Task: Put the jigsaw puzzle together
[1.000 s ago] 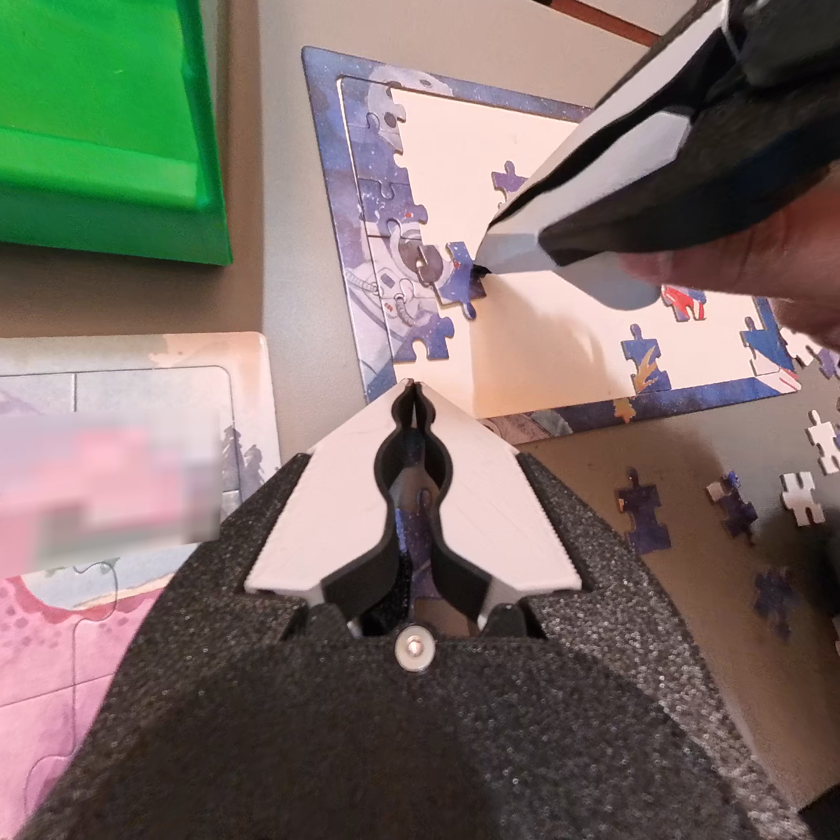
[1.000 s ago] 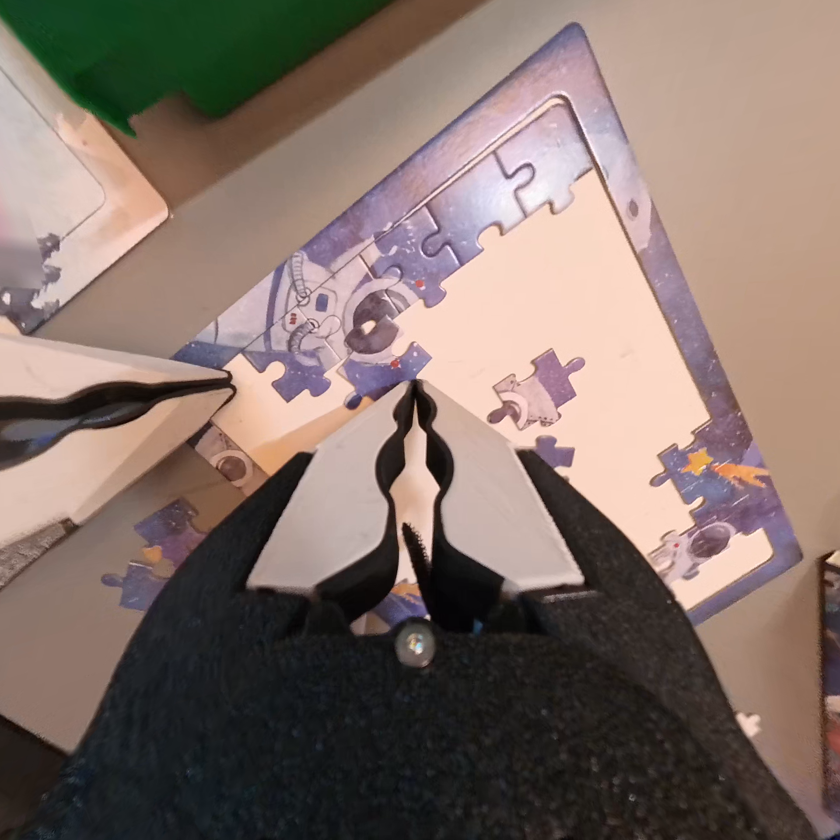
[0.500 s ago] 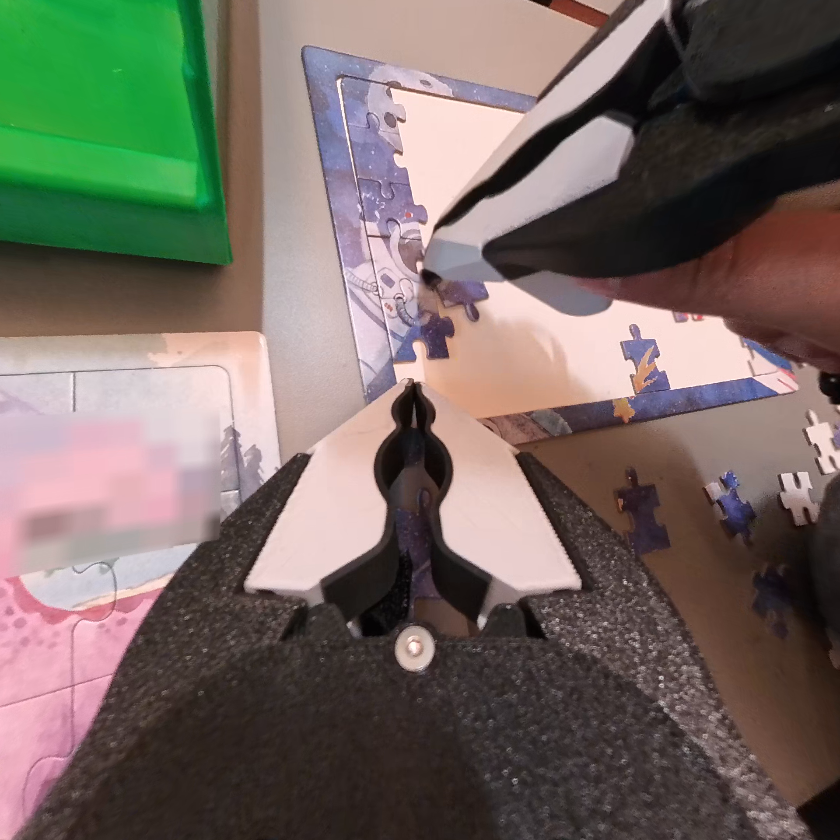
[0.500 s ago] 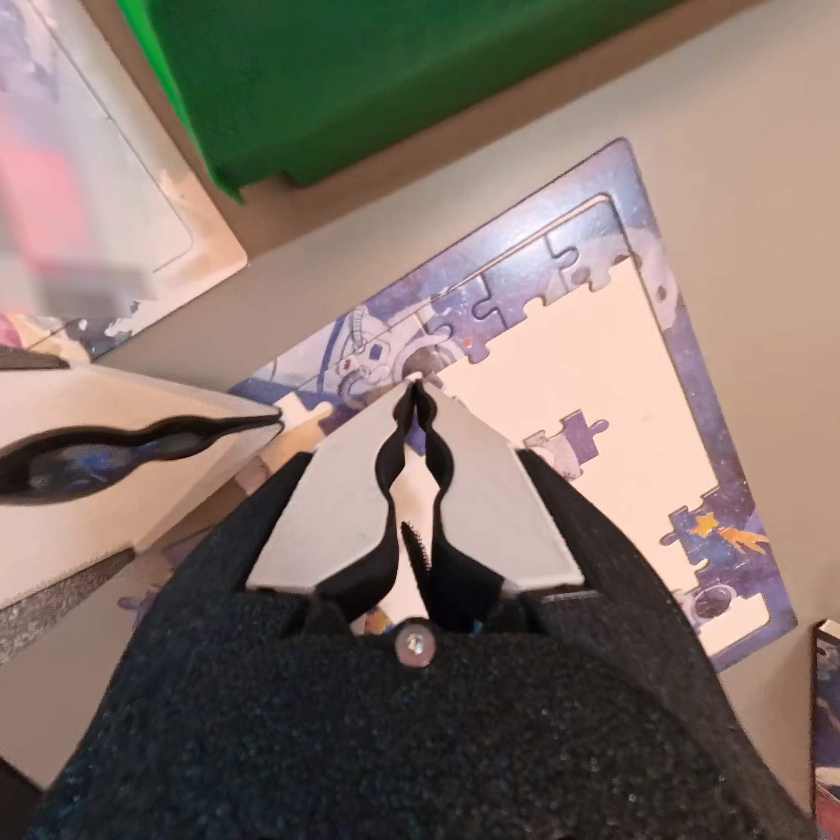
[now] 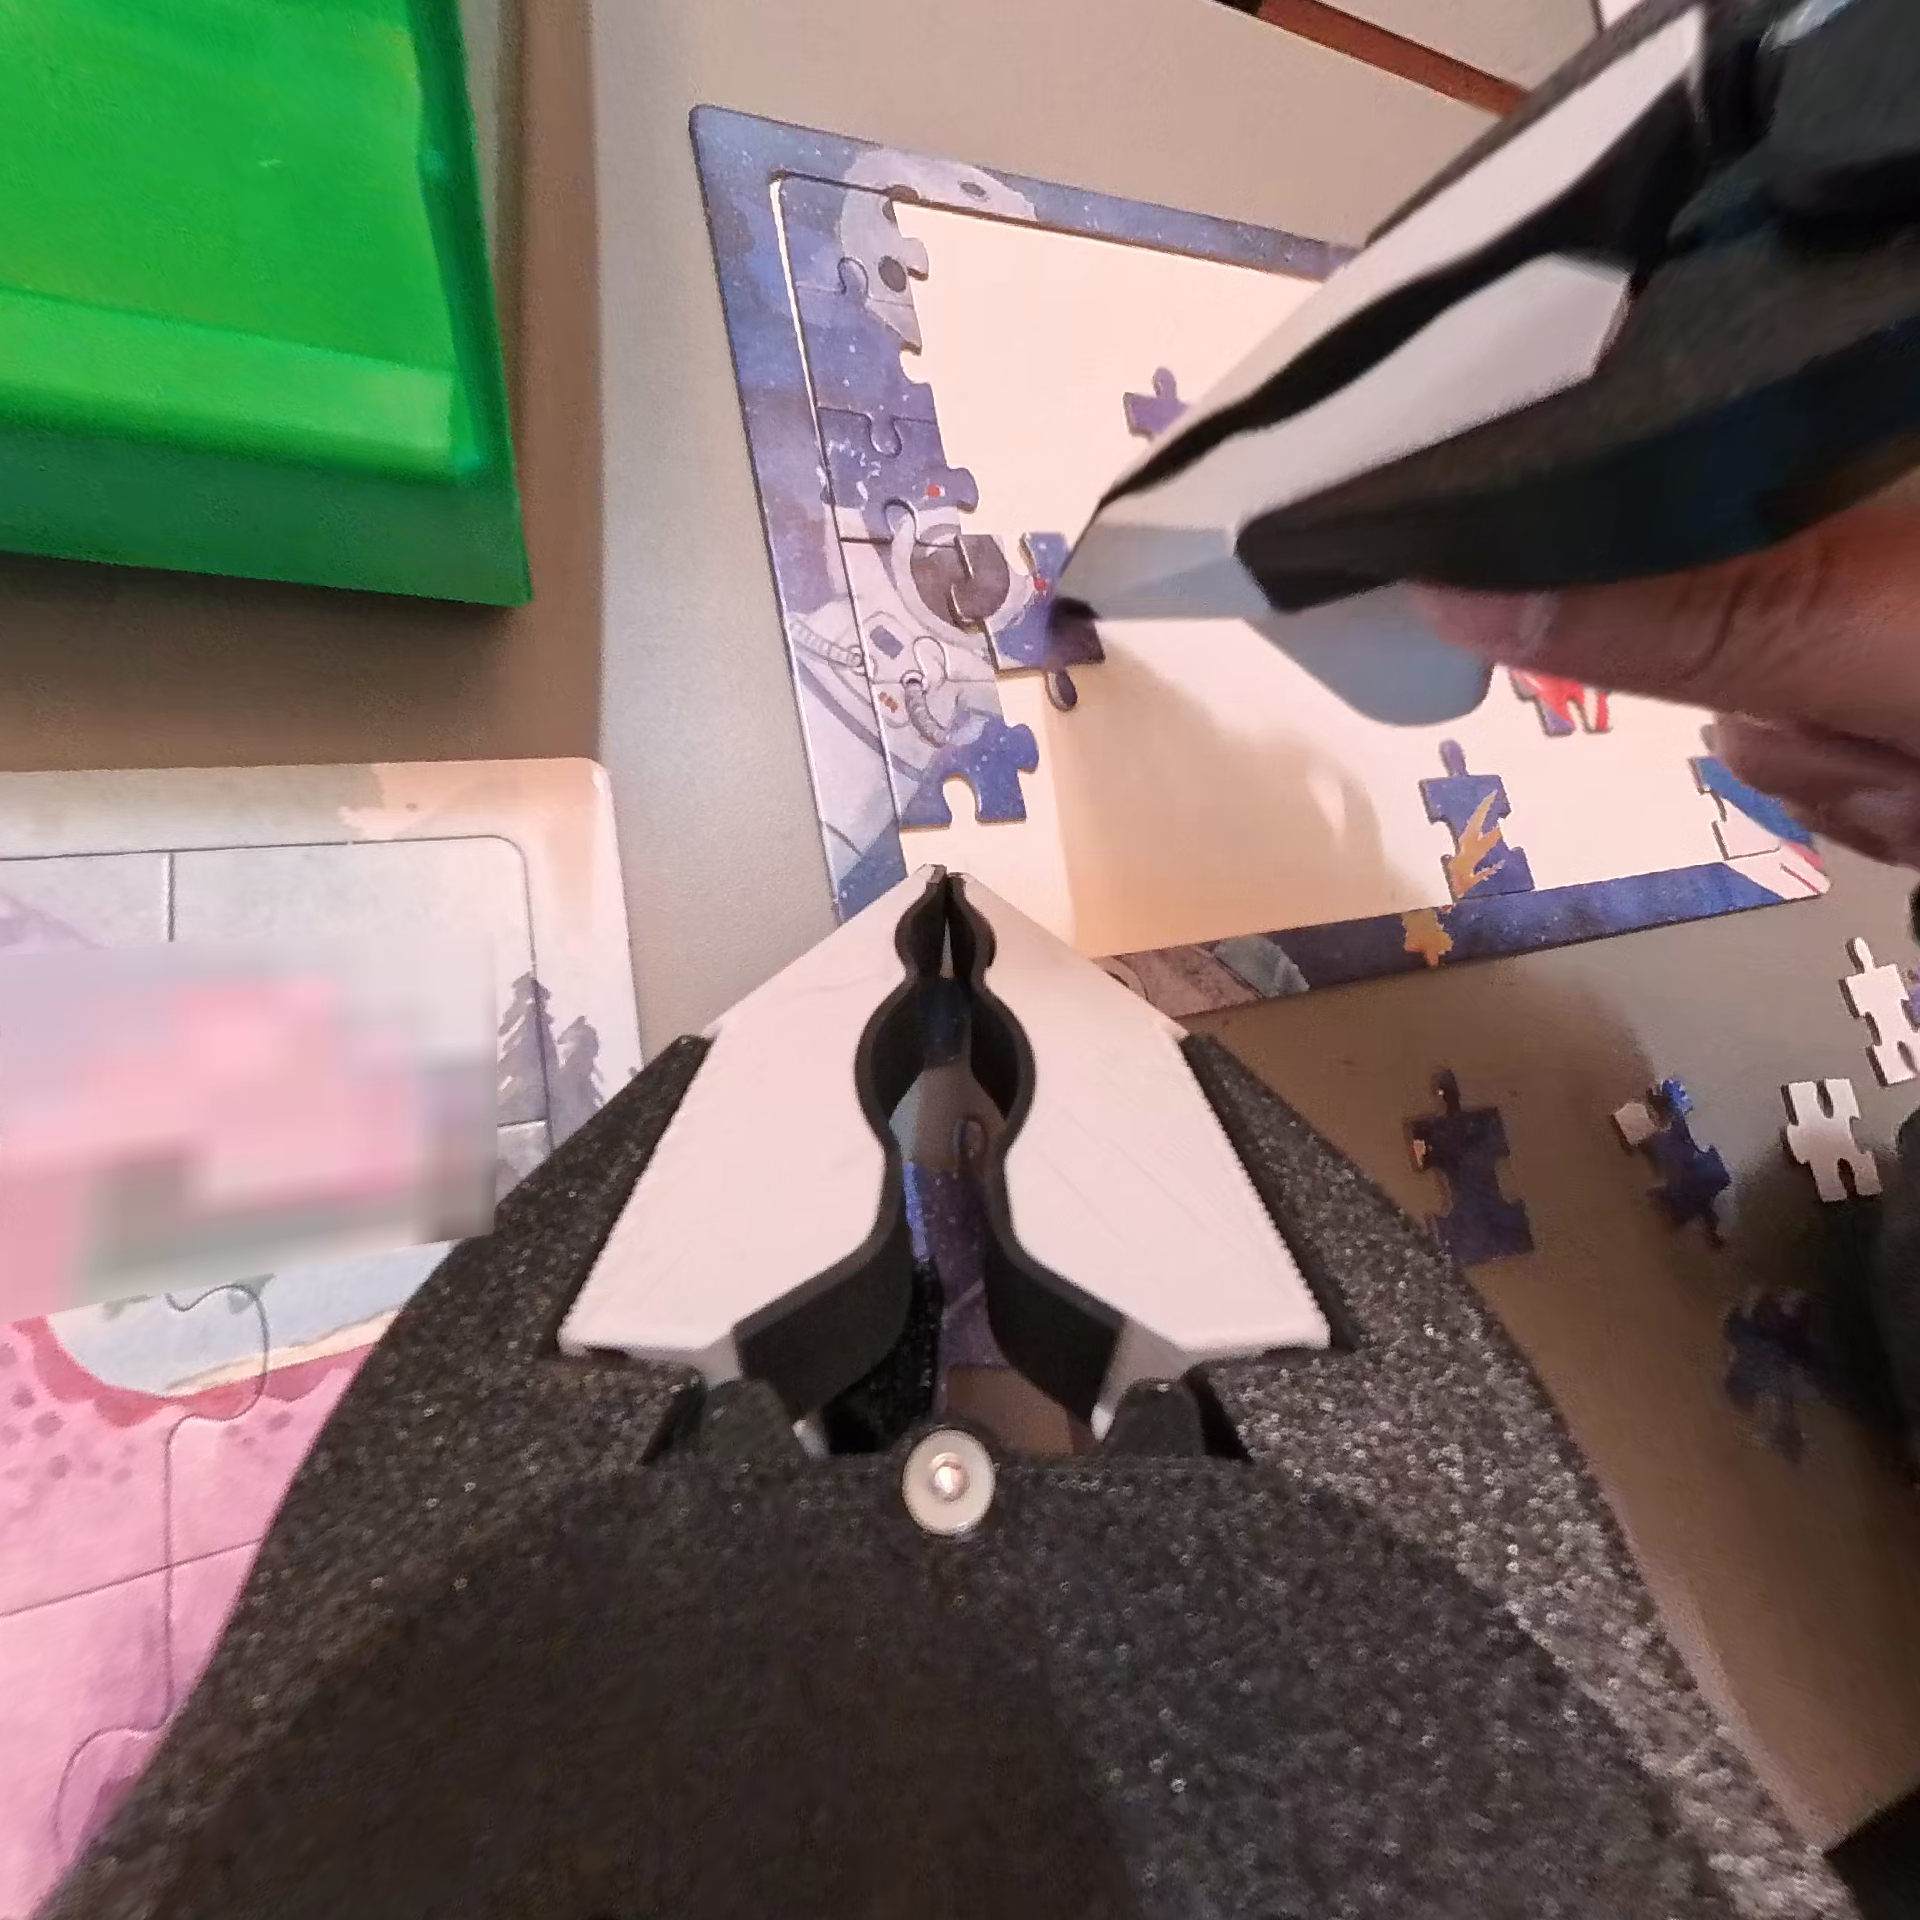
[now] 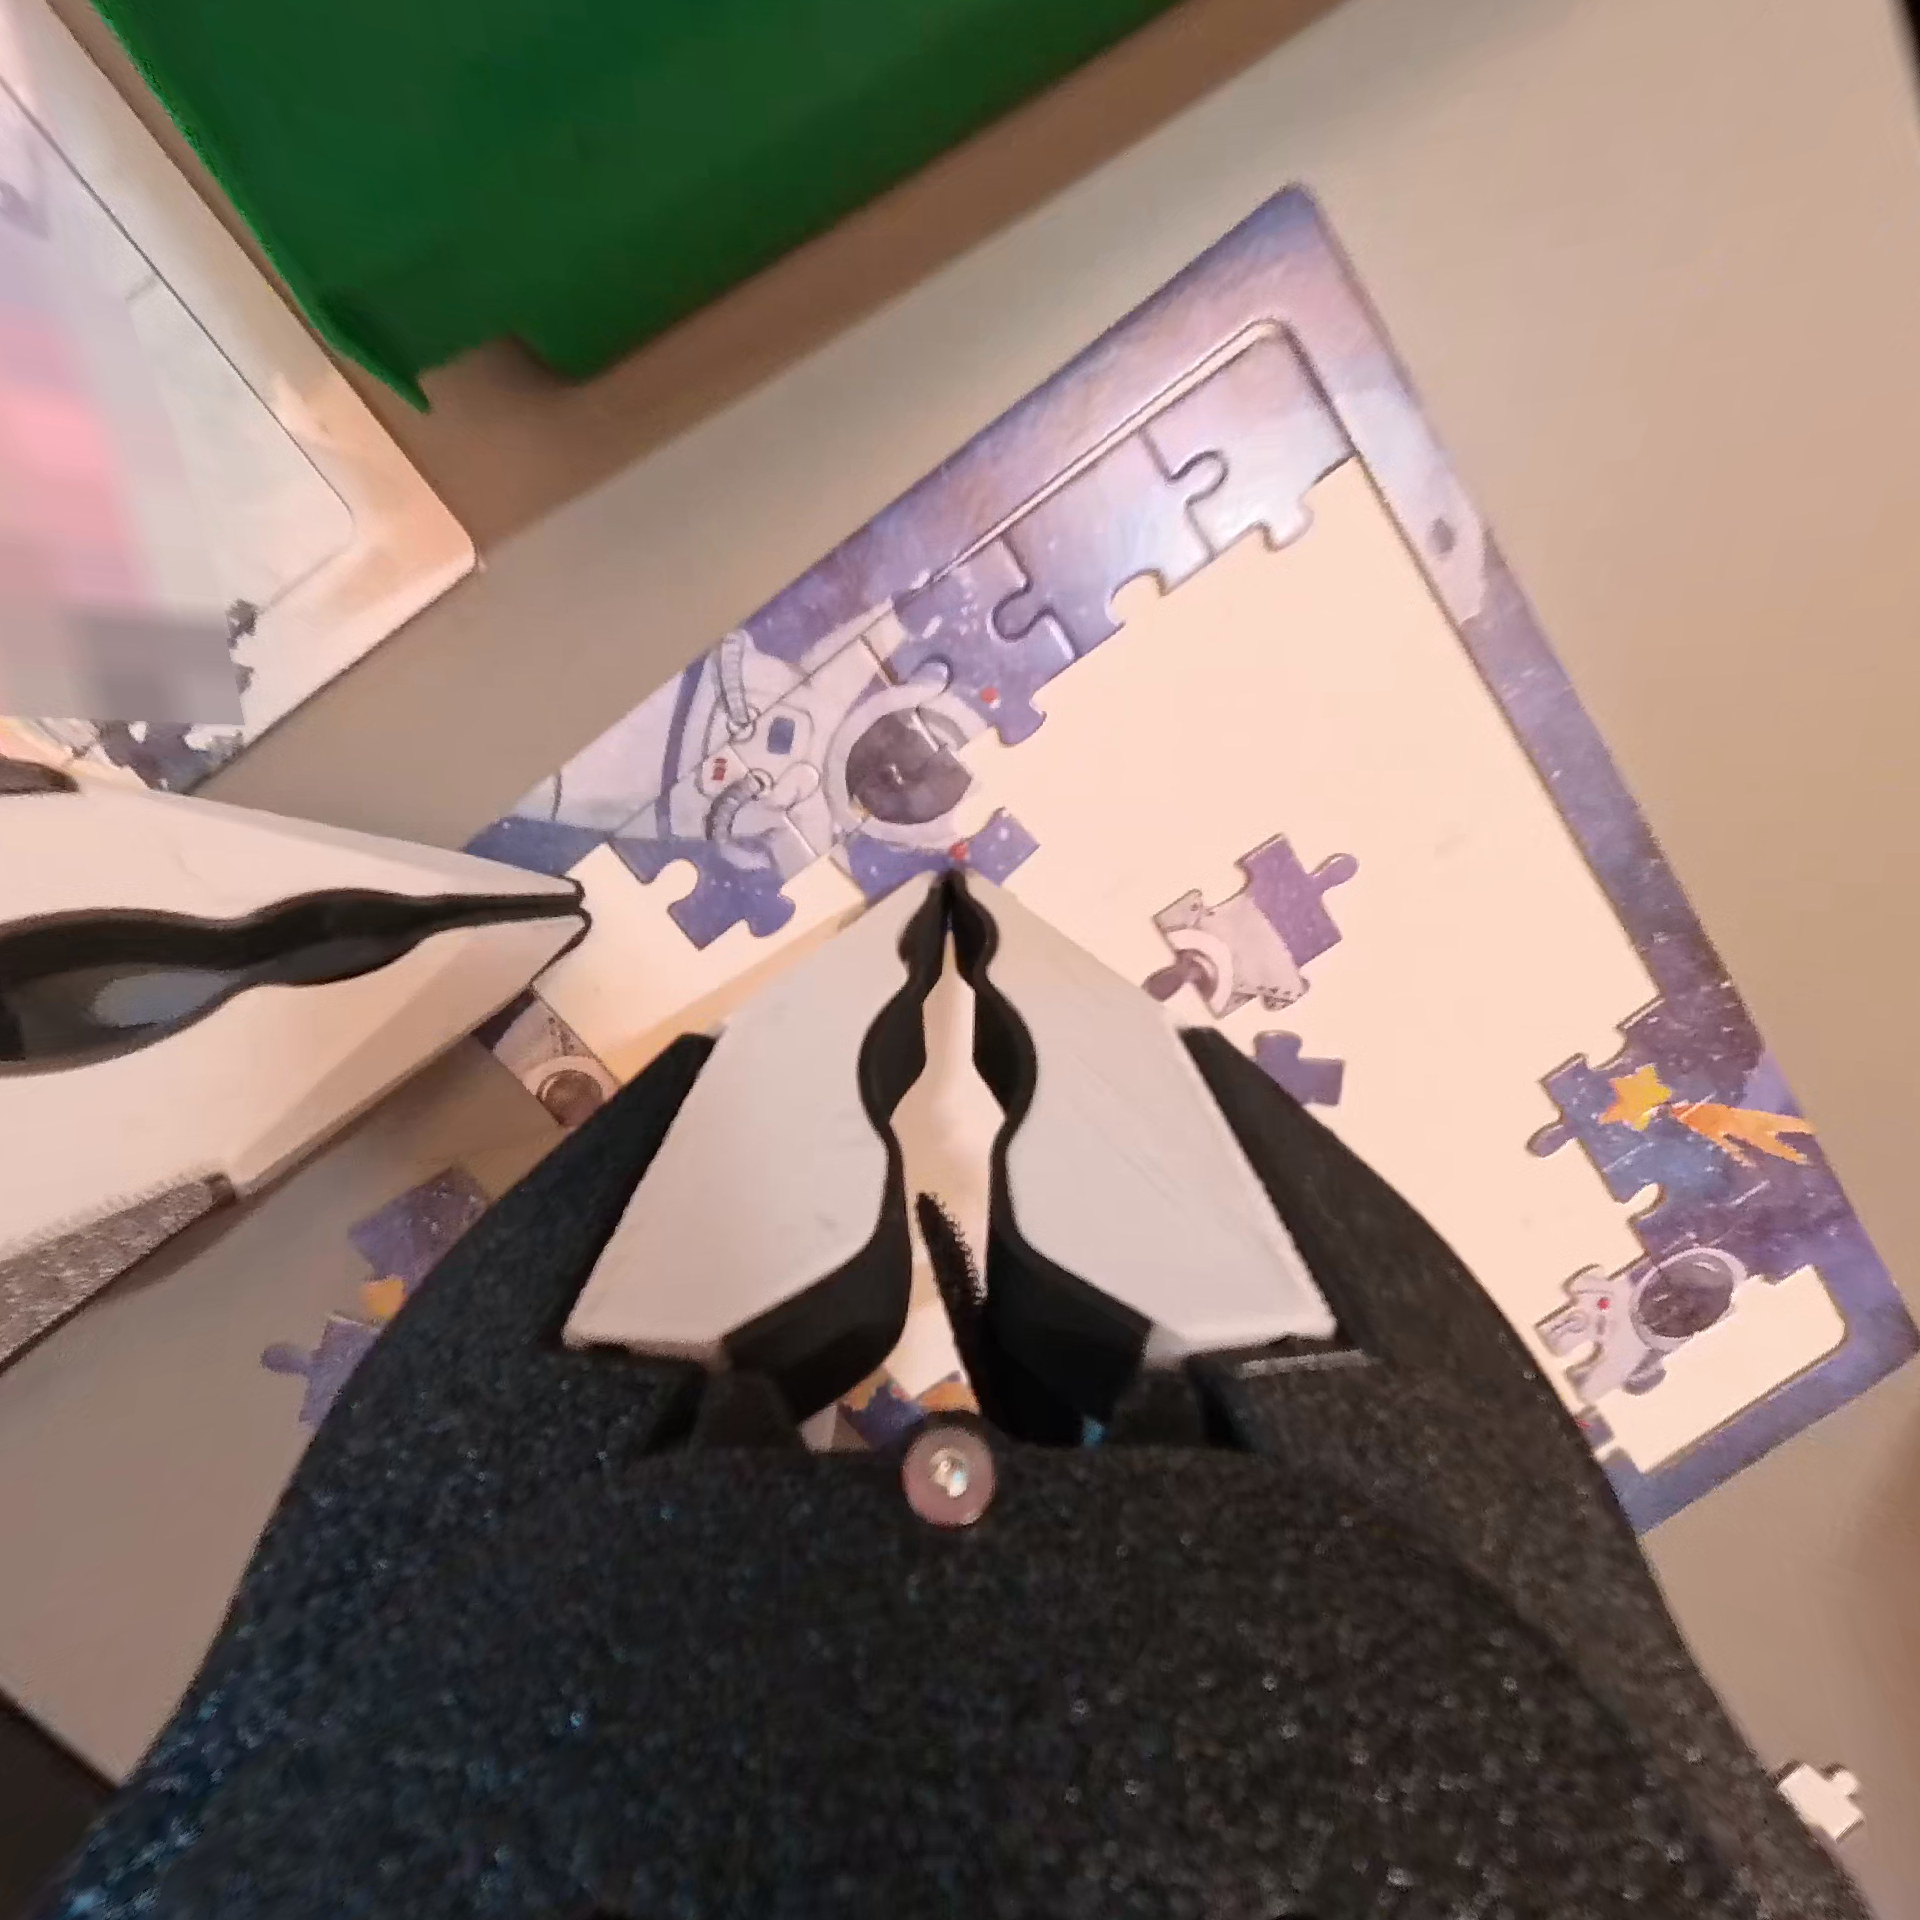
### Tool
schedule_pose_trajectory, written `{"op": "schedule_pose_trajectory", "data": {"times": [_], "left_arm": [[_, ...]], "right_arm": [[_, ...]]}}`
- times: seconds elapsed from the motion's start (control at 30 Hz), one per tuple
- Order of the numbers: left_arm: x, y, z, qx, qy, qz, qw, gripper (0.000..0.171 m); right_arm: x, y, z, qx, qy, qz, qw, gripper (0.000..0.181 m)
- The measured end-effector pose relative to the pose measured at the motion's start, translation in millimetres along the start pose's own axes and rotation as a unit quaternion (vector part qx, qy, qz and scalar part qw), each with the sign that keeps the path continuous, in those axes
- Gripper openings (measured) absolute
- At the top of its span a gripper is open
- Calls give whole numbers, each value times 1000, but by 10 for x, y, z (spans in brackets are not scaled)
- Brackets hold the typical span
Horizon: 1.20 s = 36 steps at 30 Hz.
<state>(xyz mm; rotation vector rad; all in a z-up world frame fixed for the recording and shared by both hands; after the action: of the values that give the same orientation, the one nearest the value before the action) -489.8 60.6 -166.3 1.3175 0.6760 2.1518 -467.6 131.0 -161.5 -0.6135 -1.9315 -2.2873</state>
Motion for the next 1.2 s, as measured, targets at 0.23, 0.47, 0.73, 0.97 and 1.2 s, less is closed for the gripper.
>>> {"op": "schedule_pose_trajectory", "data": {"times": [0.23, 0.47, 0.73, 0.97, 1.2], "left_arm": [[0, 1, 0, 1, -1, 0, 1000, 0], [-3, 3, 4, 0, -2, 0, 1000, 0], [-7, 47, 70, -31, 25, -5, 999, 0], [289, 475, 225, -33, 3, 34, 999, 0], [468, 14, 272, -7, -115, -78, 990, 0]], "right_arm": [[-48, -10, -45, -12, -66, -7, 998, 0], [-1, 29, -59, -18, -89, 0, 996, 0], [-9, 290, 124, 9, 28, 129, 991, 0], [-74, 184, 113, 22, 128, 222, 966, 0], [-7, 149, 134, 64, 113, 224, 966, 0]]}}
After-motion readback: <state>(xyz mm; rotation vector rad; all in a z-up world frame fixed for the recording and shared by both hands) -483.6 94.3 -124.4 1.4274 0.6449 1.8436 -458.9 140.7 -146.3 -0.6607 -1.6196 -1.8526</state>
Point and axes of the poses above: each gripper's, where its closed fingertips meet, y back along the fingers, x out of its top, z = x × y across the jaws, the point moved 1 cm from there along y, back along the fingers, and after that the axes turned 8 degrees about y, right-handed, at the moved point
